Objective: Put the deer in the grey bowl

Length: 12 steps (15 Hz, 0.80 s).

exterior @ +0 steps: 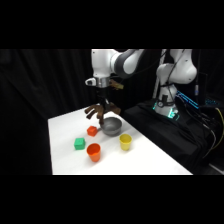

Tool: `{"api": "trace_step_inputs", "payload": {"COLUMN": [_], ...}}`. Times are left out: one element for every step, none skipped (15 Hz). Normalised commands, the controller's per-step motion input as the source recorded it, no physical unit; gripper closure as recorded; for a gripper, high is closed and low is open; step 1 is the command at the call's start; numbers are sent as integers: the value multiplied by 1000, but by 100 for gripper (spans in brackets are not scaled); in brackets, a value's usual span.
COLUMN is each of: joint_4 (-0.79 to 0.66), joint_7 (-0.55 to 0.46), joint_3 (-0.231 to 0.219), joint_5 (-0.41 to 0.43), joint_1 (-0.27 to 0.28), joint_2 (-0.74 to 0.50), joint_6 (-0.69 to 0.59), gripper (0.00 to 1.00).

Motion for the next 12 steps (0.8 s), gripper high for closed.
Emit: {"api": "trace_step_inputs", "payload": {"joint_4": [49, 45, 33, 13, -21, -45, -68, -103, -112, -119, -121, -119], "joint_7": [-211, -215, -219, -211, -207, -198, -184, -177, -177, -171, -177, -185], "joint_3": [-25, -9, 6, 18, 32, 46, 55, 65, 69, 64, 61, 56], "joint_5": [210, 217, 215, 204, 194, 174, 151, 138, 131, 122, 125, 127], "joint_1": [-82, -79, -75, -72, -67, -61, -56, -50, -50, -52, -57, -63], "joint_2": [237, 229, 200, 162, 124, 89, 50, 3, -26, -41, -45, -36], "joint_6": [251, 225, 199, 179, 174, 173, 162, 164, 158, 147, 145, 136], "gripper": [95, 95, 95, 95, 95, 95, 95, 95, 95, 95, 95, 95]}}
